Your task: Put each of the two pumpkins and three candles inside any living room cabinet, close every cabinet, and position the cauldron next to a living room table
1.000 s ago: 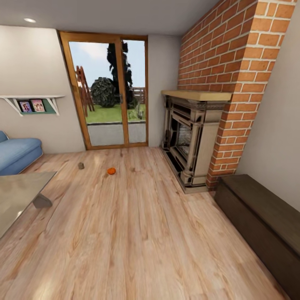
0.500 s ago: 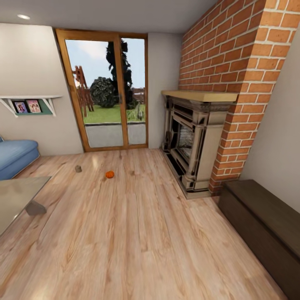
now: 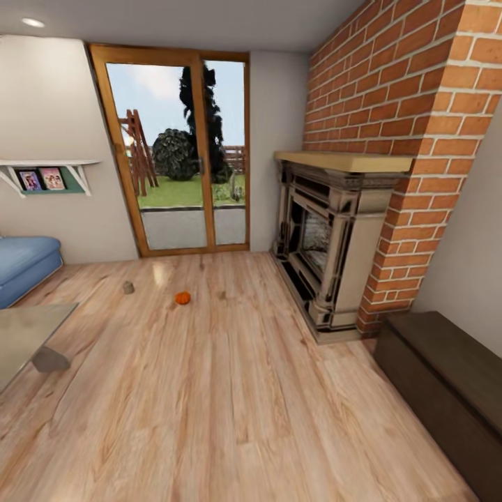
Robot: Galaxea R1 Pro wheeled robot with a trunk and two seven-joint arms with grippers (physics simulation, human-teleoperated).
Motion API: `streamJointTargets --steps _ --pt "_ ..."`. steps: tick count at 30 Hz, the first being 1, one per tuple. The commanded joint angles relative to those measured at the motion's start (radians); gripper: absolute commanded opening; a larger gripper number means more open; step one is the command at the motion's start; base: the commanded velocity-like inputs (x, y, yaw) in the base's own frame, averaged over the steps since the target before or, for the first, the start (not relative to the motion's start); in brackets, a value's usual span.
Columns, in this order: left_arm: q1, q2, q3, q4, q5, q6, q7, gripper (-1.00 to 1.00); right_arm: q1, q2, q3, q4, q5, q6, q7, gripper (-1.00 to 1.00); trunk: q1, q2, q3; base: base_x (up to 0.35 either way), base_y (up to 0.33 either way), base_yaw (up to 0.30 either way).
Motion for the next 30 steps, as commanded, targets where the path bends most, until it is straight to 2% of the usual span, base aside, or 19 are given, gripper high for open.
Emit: streamJointTargets --steps 1,9,17,30 --pt "-0.001 0.001 -0.009 0.000 0.008 -0.002 0.003 1.00 -0.001 0.001 0.007 0.003 -0.004 -0.004 -0.002 1.00 0.001 -0.001 -0.001 0.295 0.000 0.169" --pt "-0.001 -0.003 -0.010 0.000 0.005 -0.009 0.003 1.00 -0.001 0.001 0.007 0.003 -0.004 -0.004 -0.002 1.00 0.001 -0.001 -0.001 0.304 0.000 0.203" --pt "-0.001 -0.021 -0.012 0.000 0.005 -0.012 0.003 1.00 -0.001 0.001 0.007 0.003 -0.003 -0.003 -0.002 1.00 0.001 -0.001 -0.001 0.319 -0.023 0.018" --pt "0.007 -0.018 -0.012 0.000 0.008 -0.013 0.002 1.00 -0.001 0.001 0.007 0.005 -0.003 -0.001 -0.002 1.00 0.001 -0.001 -0.001 0.321 -0.053 0.000"
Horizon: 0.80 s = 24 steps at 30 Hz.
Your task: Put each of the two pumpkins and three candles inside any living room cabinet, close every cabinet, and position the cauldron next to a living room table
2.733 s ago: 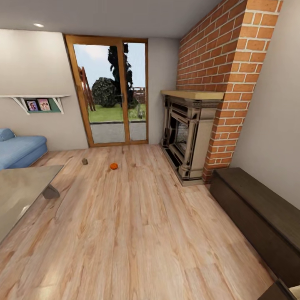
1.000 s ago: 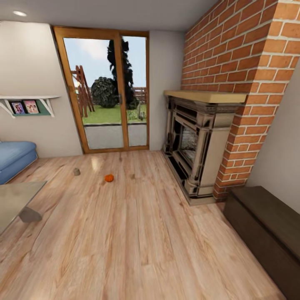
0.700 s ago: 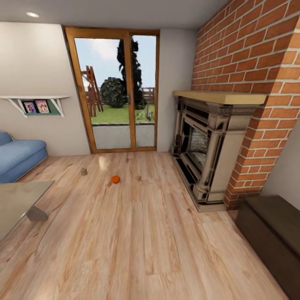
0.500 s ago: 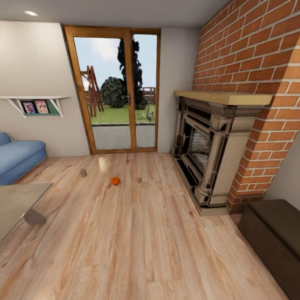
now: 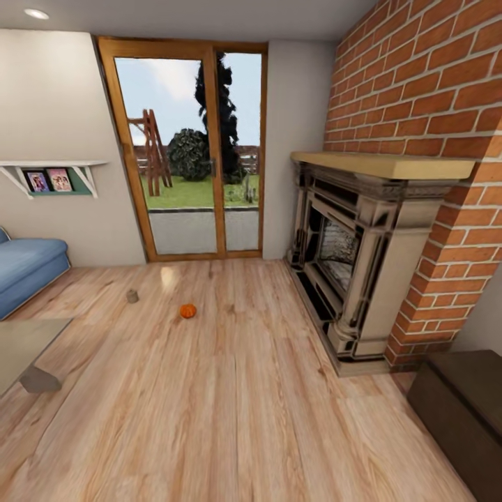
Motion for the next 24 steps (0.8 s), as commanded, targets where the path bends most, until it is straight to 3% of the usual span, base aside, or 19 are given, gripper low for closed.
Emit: streamJointTargets --steps 1,24 --pt "0.000 0.000 -0.009 0.000 0.008 -0.002 0.004 1.00 -0.001 0.001 0.007 0.003 -0.004 -0.004 -0.002 1.00 0.001 -0.001 -0.001 0.321 -0.006 0.000" --pt "0.010 -0.005 -0.009 0.000 0.006 -0.002 0.003 1.00 -0.001 0.002 0.007 0.009 -0.003 0.000 -0.002 1.00 0.001 -0.001 -0.001 0.313 0.000 0.000"
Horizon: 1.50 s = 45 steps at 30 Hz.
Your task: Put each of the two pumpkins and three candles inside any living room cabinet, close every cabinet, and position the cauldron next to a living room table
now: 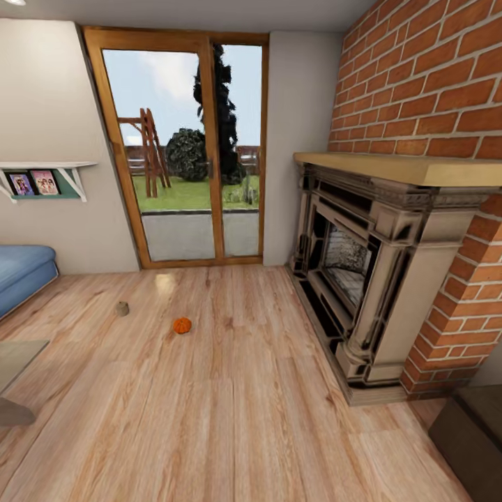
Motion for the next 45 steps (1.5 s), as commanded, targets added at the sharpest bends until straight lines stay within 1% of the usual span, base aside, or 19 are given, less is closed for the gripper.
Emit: streamJointTargets --steps 1,16,45 --pt "0.000 0.000 -0.009 0.000 0.008 -0.002 0.004 1.00 -0.001 0.001 0.007 0.003 -0.004 -0.004 -0.002 1.00 0.001 -0.001 -0.001 0.304 0.000 0.000" --pt "0.000 0.000 -0.009 0.000 0.008 -0.002 0.004 1.00 -0.001 0.001 0.007 0.003 -0.004 -0.004 -0.002 1.00 0.001 -0.001 -0.001 0.304 -0.009 0.000" --pt "0.007 0.000 -0.009 0.000 0.009 -0.002 0.004 1.00 -0.001 0.001 0.007 0.003 -0.005 -0.004 -0.002 1.00 0.001 -0.001 -0.001 0.306 -0.081 0.000"
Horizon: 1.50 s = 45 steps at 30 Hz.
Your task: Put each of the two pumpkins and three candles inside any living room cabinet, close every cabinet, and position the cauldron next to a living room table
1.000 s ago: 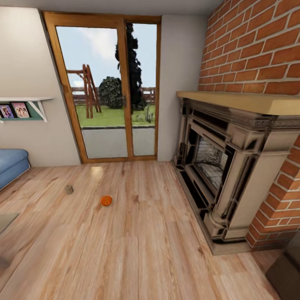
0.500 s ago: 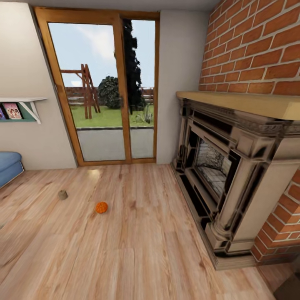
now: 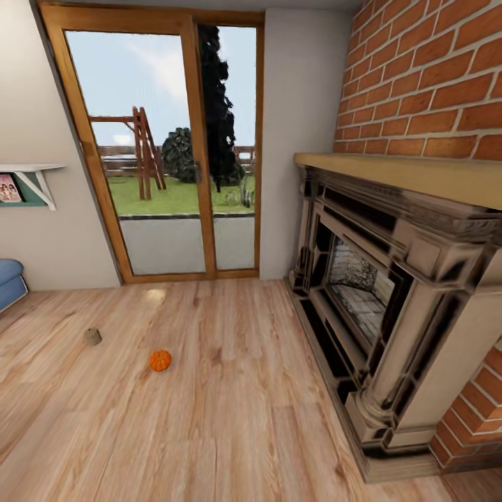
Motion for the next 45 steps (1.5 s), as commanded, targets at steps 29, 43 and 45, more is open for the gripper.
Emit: streamJointTargets --steps 29,43,45 --pt "0.010 0.000 -0.009 0.000 0.007 -0.003 0.004 1.00 -0.001 0.001 0.007 0.003 -0.003 -0.004 -0.002 1.00 0.001 -0.001 -0.001 0.320 -0.010 0.000" --pt "0.010 -0.001 -0.009 0.000 0.006 -0.003 0.004 1.00 -0.001 0.003 0.007 0.003 -0.003 -0.003 -0.001 1.00 0.001 -0.001 -0.001 0.322 0.000 0.000" --pt "0.010 -0.001 -0.009 0.000 0.006 -0.003 0.004 1.00 -0.001 0.003 0.008 0.003 -0.003 -0.003 -0.001 1.00 0.001 -0.001 -0.001 0.323 0.000 0.000"
